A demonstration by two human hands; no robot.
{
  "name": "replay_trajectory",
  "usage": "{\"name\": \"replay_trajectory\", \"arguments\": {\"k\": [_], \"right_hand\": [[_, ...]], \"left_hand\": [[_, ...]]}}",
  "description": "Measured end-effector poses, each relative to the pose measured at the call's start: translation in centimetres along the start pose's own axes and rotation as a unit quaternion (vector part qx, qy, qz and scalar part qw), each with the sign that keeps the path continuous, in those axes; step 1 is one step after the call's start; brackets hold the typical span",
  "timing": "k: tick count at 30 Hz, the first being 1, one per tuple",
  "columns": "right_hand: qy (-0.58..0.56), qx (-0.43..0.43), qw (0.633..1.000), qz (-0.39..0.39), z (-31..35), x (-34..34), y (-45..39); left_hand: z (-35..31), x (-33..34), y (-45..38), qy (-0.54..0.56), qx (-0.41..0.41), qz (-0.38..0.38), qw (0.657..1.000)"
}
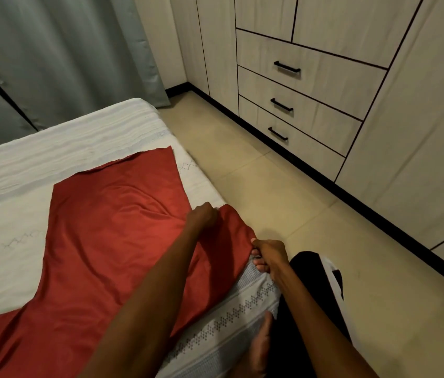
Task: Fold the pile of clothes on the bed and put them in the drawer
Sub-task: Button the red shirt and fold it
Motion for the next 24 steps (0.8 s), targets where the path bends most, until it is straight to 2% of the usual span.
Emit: {"name": "replay_trajectory", "arguments": {"k": [2,5,8,11,14,18,22,24], "right_hand": [[-0.039,-0.012,0.999,-0.021,0.3,-0.1,0.3],[-0.173,-0.029,0.983,-0.048,0.1,0.3,1.7],[-0.254,0.018,0.964,-0.081,-2.0,0.9,2.9],[-0.268,0.065,0.960,-0.044,-3.2,2.5,3.8],[-0.253,0.052,0.966,-0.031,-2.3,3.4,4.6],[-0.253,-0.056,0.961,-0.095,0.0,3.5,6.0],[-0.154,-0.212,0.962,-0.073,3.2,7.0,10.4],[-0.114,-0.257,0.958,-0.059,4.0,9.5,13.2]], "left_hand": [[-0.2,-0.1,-0.4,0.007,0.007,0.033,0.999],[-1.3,-0.2,-0.4,0.047,0.010,0.086,0.995],[-2.8,0.1,0.1,0.045,0.008,0.138,0.989],[-3.1,0.1,0.8,0.045,0.008,0.171,0.984],[-2.7,-1.3,1.4,0.066,0.013,0.141,0.988],[-1.9,-4.8,2.8,0.123,0.026,0.112,0.986],[0.6,-8.8,4.9,0.179,0.044,0.089,0.979],[2.8,-10.6,5.7,0.167,0.068,0.072,0.981]]}}
Point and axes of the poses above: each hand's wrist, its own y-axis away from the middle knuckle, its own x-axis out of the palm, z = x × y, the point moved 9 cm from there along -y, towards the middle knuckle, and after that the axes turned 11 degrees about -x, right-handed, at the moved point
